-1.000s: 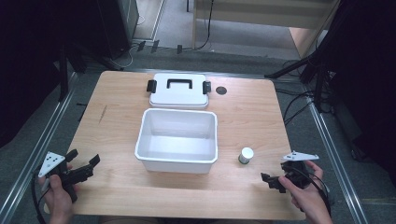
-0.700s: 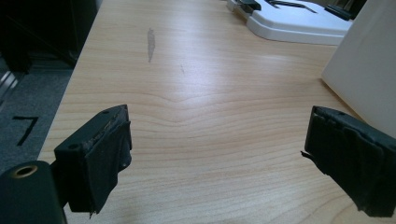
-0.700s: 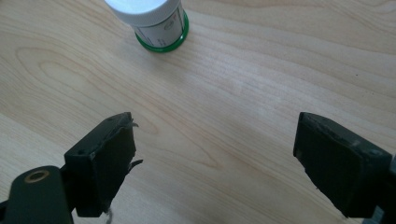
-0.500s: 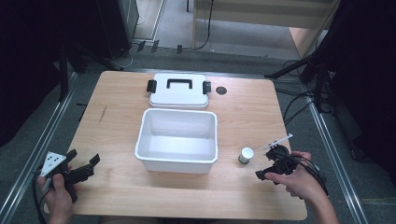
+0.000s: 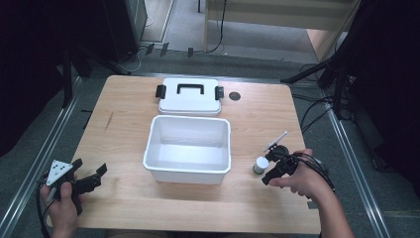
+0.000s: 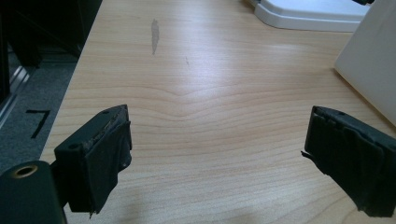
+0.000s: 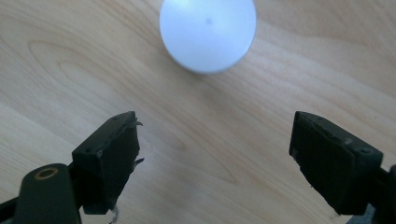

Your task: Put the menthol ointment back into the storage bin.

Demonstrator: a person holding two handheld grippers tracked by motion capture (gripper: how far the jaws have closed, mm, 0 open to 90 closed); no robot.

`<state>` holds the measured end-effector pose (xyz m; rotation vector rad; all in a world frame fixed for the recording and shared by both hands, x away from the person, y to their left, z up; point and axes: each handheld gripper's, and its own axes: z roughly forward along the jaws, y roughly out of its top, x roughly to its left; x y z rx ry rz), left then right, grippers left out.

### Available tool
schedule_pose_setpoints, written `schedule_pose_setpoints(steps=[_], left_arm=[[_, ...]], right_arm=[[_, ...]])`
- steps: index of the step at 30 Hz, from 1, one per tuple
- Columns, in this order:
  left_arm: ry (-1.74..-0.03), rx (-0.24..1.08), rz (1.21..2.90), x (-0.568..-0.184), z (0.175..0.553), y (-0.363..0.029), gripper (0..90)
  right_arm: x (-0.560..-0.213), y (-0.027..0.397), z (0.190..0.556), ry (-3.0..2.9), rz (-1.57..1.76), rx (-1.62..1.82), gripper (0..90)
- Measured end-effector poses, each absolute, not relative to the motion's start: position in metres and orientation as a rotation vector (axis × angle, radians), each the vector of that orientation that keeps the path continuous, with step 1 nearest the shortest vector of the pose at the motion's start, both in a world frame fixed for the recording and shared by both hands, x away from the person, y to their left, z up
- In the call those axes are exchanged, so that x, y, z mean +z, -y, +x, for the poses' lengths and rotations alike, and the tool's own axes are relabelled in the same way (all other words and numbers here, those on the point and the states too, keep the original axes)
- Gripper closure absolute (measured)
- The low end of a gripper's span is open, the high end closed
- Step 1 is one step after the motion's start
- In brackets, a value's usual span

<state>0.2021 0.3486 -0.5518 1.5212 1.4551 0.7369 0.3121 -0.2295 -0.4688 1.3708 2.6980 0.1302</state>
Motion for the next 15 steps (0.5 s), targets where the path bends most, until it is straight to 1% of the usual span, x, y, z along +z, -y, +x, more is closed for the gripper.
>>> schedule_pose_setpoints(steps=[8, 13, 15], left_arm=[[-1.452, 0.729, 1.524, -0.552, 0.202, -0.349, 8.2], [-1.451, 0.726, 1.523, -0.552, 0.203, -0.349, 8.2], [-1.451, 0.726, 1.524, -0.552, 0.203, -0.350, 8.2]], right_arm=[[-0.465, 0.215, 0.330, -2.674, 1.398, 0.129, 19.6], [-0.467, 0.207, 0.338, -2.670, 1.420, 0.157, 23.0], [-0.468, 0.206, 0.341, -2.674, 1.441, 0.159, 25.7]])
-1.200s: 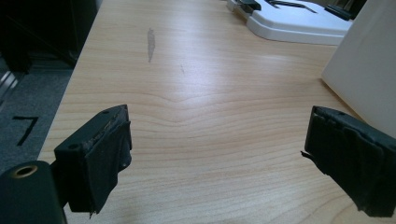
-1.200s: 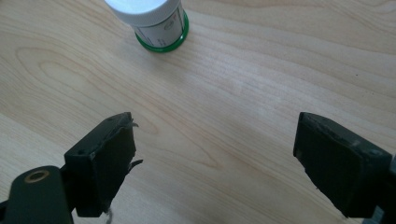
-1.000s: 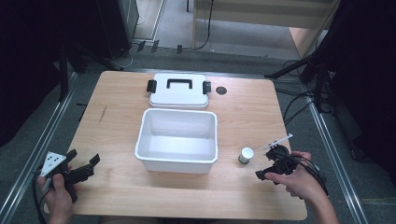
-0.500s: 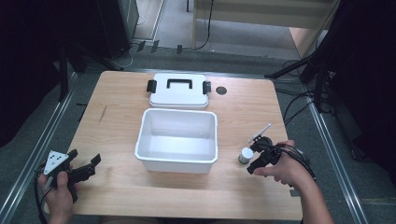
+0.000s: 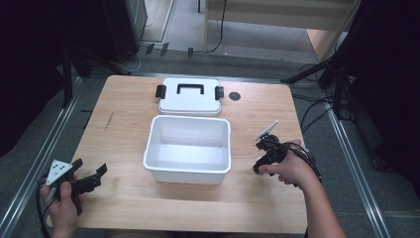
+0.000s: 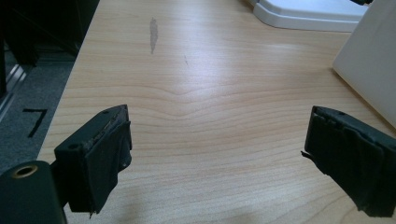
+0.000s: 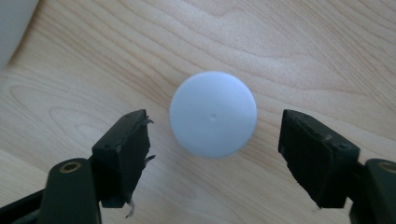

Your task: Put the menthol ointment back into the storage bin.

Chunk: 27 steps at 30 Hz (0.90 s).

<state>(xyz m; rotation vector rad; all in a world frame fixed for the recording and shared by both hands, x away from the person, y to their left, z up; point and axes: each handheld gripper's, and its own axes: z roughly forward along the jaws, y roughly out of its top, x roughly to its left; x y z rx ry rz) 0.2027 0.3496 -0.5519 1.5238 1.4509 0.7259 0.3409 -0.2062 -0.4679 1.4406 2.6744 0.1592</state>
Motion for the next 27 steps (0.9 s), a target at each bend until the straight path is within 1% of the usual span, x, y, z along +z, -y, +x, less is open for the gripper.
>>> schedule_pose_setpoints(steps=[3, 10, 15, 17, 18, 27], left_arm=[[-1.452, 0.724, 1.525, -0.552, 0.203, -0.350, 8.2], [-1.451, 0.722, 1.526, -0.552, 0.203, -0.350, 8.2], [-1.449, 0.721, 1.525, -0.552, 0.203, -0.350, 8.2], [-1.449, 0.723, 1.528, -0.552, 0.203, -0.350, 8.2], [-1.448, 0.724, 1.528, -0.552, 0.203, -0.350, 8.2], [-1.448, 0.725, 1.528, -0.552, 0.203, -0.350, 8.2]], right_arm=[[-0.469, 0.206, 0.346, -2.674, 1.489, 0.186, 32.3], [-0.474, 0.203, 0.351, -2.672, 1.547, 0.170, 40.7], [-0.478, 0.200, 0.353, -2.649, 1.553, 0.094, 44.2], [-0.479, 0.200, 0.354, -2.650, 1.553, 0.104, 46.9], [-0.478, 0.198, 0.354, -2.654, 1.560, 0.104, 49.9], [-0.478, 0.197, 0.355, -2.674, 1.540, 0.097, 51.3]])
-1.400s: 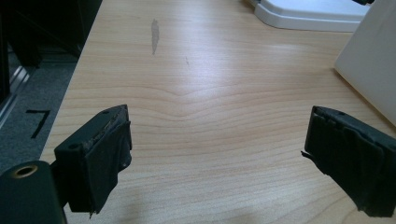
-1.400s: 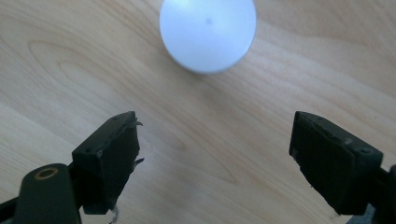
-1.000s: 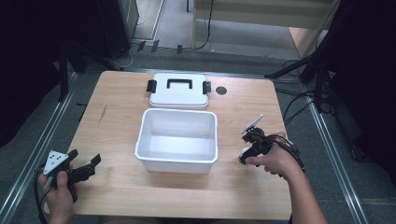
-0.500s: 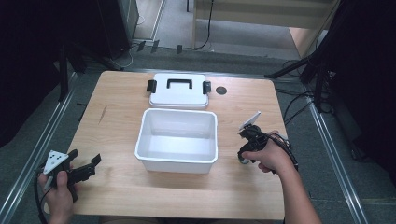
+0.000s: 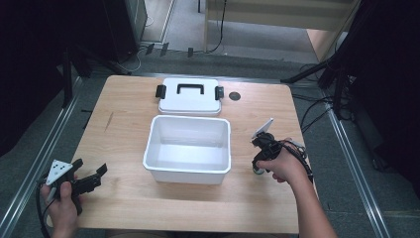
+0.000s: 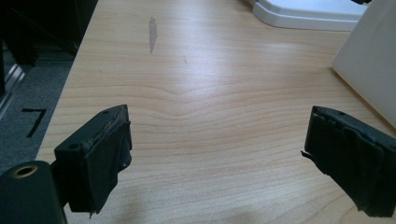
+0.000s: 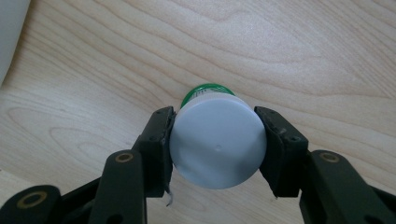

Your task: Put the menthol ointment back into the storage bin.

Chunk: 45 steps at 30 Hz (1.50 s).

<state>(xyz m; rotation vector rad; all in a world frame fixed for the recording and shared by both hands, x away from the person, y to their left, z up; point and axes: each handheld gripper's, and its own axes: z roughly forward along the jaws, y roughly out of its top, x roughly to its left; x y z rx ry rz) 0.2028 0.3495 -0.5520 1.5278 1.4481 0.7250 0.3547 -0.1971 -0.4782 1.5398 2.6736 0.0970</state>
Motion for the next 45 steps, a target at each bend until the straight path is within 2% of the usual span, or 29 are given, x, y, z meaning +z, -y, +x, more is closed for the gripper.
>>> schedule_pose_setpoints(steps=[7, 23, 31, 45], left_arm=[[-1.449, 0.720, 1.526, -0.552, 0.203, -0.349, 8.2], [-1.450, 0.716, 1.525, -0.552, 0.203, -0.350, 8.2], [-1.453, 0.714, 1.524, -0.552, 0.203, -0.350, 8.2], [-1.460, 0.707, 1.525, -0.552, 0.204, -0.350, 8.2]], right_arm=[[-0.469, 0.200, 0.353, -2.694, 1.521, 0.106, 51.3], [-0.413, 0.196, 0.357, -2.752, 1.412, 0.177, 51.3], [-0.374, 0.183, 0.357, -2.773, 1.353, 0.197, 51.4], [-0.348, 0.156, 0.360, -2.808, 1.281, 0.202, 51.4]])
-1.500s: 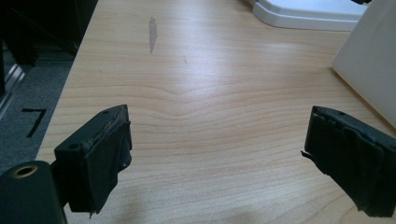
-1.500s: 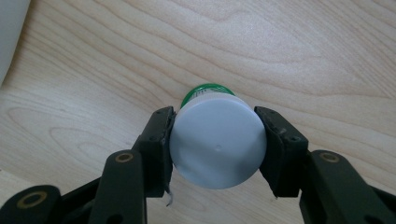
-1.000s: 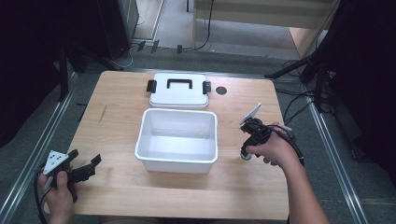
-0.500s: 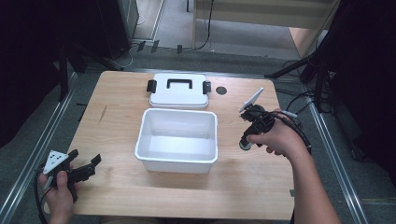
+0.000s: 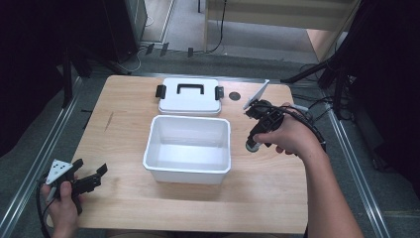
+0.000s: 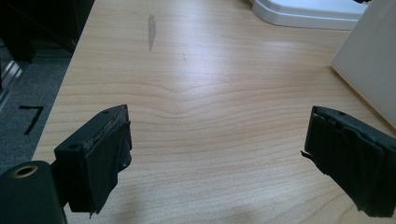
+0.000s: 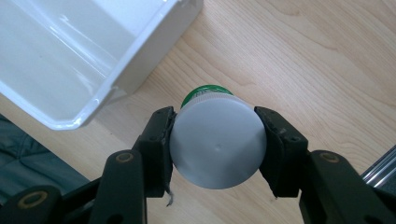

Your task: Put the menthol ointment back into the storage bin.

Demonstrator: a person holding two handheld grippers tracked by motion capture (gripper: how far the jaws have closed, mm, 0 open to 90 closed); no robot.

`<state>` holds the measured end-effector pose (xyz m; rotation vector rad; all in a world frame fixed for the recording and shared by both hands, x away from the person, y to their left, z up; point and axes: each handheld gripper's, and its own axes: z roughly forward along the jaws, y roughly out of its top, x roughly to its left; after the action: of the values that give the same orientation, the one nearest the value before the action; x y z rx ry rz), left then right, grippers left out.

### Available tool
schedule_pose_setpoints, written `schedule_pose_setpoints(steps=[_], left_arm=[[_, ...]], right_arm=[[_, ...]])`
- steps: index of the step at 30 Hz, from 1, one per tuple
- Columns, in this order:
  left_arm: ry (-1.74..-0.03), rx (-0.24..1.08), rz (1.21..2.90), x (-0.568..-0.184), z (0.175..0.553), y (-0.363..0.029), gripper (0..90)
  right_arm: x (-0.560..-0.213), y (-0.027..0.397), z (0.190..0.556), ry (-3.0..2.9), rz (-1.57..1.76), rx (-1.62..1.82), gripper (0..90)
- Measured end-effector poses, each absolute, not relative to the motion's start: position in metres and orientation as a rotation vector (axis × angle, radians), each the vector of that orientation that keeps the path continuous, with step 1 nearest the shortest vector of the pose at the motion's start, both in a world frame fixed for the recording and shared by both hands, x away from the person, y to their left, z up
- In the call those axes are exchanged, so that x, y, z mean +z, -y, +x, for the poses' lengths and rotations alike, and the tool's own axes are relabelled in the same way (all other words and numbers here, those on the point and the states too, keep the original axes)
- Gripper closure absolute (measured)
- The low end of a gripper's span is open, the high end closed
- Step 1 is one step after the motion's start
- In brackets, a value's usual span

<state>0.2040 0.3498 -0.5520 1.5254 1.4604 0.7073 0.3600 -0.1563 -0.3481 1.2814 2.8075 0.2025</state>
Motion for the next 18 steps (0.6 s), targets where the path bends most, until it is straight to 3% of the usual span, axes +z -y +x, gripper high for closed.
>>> schedule_pose_setpoints(steps=[18], left_arm=[[-1.467, 0.705, 1.532, -0.552, 0.205, -0.350, 8.2]], right_arm=[[-0.322, 0.104, 0.357, -2.858, 1.134, 0.240, 51.4]])
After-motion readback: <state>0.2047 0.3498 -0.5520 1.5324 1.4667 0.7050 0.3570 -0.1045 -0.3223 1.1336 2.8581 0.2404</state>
